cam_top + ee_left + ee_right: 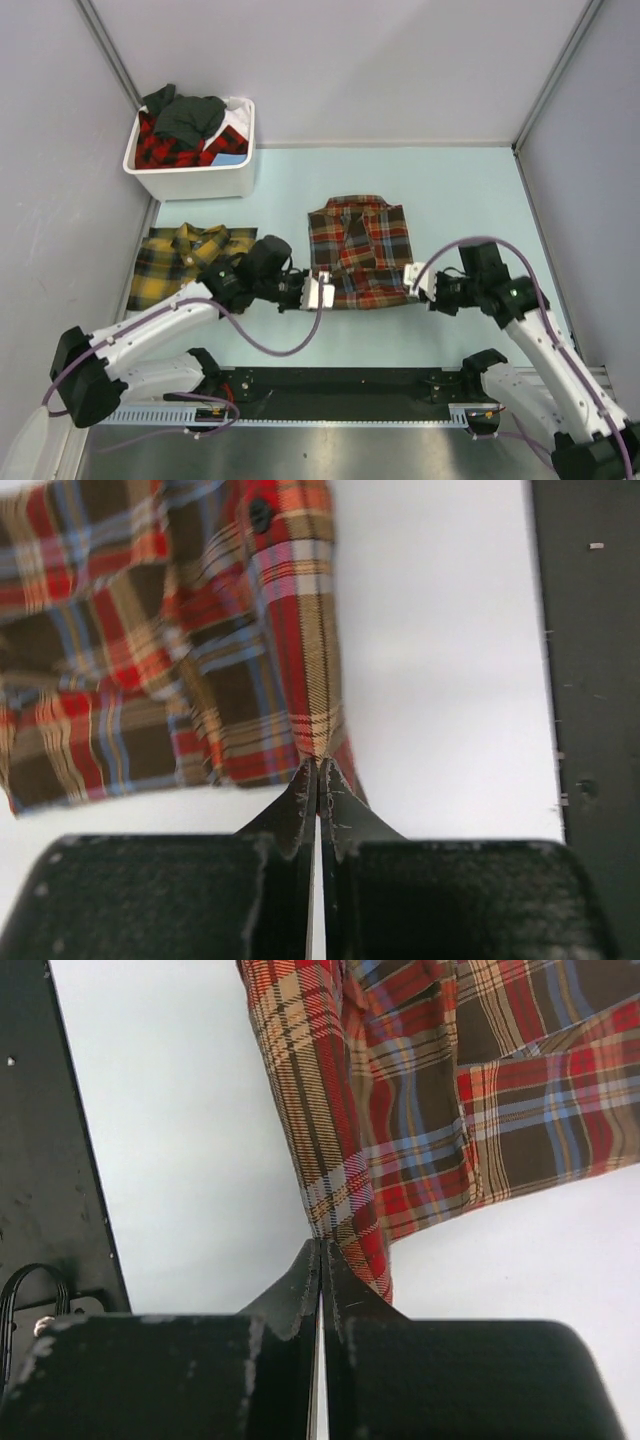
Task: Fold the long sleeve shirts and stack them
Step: Fold the shirt
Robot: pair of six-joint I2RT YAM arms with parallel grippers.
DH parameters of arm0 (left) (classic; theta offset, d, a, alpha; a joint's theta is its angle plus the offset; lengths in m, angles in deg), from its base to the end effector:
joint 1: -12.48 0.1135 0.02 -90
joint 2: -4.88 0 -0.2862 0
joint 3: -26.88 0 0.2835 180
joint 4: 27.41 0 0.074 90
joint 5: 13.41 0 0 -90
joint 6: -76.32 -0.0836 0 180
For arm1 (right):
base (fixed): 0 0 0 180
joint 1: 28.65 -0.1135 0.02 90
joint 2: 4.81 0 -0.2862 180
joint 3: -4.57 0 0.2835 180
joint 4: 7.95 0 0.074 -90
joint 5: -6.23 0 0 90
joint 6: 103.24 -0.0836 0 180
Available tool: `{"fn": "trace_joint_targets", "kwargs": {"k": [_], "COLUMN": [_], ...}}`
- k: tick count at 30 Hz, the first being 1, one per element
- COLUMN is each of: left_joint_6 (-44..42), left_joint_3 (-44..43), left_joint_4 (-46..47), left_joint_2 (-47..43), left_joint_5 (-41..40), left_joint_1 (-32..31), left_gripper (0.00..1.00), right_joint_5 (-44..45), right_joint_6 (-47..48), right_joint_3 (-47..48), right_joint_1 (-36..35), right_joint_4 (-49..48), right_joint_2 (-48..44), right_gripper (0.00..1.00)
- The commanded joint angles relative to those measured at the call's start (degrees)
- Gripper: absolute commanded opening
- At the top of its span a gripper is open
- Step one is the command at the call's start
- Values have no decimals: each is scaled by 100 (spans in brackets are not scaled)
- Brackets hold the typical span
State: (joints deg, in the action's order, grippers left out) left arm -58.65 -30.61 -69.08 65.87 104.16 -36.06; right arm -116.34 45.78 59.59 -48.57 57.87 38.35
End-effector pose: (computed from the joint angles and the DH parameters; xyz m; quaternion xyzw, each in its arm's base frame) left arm 0.1488 -0.2269 0.2414 0.7162 0.5489 -0.2317 0.3633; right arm 0.1479 0.1015 0.2507 -0.6472 0.6495 0.1519 0.3691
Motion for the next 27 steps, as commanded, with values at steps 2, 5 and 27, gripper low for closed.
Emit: {"fn": "trace_joint_targets", "kwargs": {"k": [2,5,27], "left_joint_6": [42,-108,-143], "left_joint_3": [-946,-1649,-4921], "left_joint_4": [-245,-210,-650], "left_joint_2": [1009,1879,6144], "left_joint_5": [310,363,-429], "left_joint_1": [976,1468,2138], "left_gripper": [0,0,0], "right_joint_5": [-204,-441,-803], "right_joint_6": [-190,29,-92], "right_joint_3": [1000,1755,6057], "right_joint_1": [224,558,1113], "right_joint_4": [-437,-816,344], "right_joint_2": [1482,2765,8596], "right_gripper": [0,0,0]}}
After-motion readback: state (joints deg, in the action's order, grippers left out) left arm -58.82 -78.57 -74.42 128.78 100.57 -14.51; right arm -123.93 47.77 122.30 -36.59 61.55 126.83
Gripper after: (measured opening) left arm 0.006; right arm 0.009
